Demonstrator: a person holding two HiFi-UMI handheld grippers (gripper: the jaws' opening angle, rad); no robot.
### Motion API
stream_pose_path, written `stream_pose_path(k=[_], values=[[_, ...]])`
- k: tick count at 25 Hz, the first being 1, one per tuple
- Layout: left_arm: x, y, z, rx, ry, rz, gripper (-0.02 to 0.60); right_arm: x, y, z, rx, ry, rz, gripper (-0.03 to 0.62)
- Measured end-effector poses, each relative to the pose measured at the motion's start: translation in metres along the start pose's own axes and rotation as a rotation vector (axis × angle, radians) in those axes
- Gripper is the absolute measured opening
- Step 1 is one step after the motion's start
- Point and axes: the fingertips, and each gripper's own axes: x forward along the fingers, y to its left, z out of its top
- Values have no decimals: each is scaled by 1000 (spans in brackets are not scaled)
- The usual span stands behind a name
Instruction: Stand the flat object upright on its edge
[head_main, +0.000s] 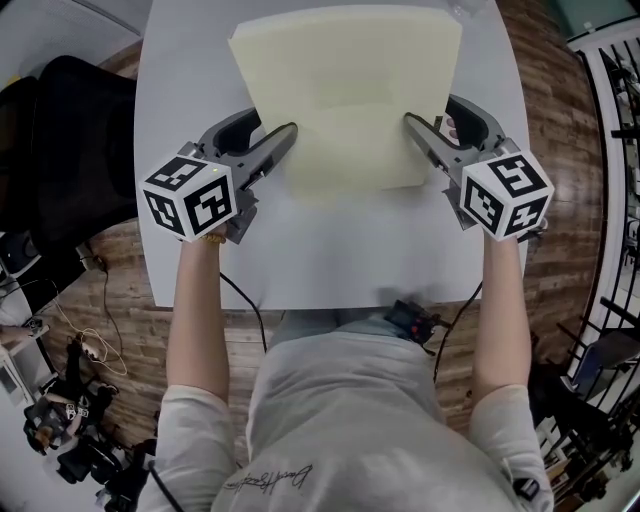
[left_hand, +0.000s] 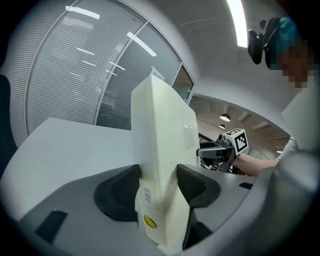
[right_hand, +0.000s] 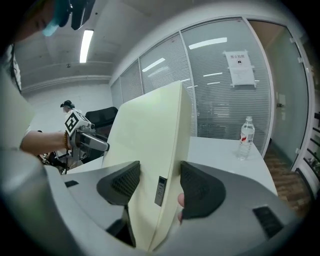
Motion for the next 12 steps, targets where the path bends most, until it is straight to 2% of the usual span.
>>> stream_pose_path(k=[5, 12], values=[[0, 0, 5, 71, -20, 20, 252, 0, -1, 4, -57, -36, -26, 267], [-2, -2, 16, 166, -65, 42, 250, -2, -1, 4, -58, -112, -56, 265]])
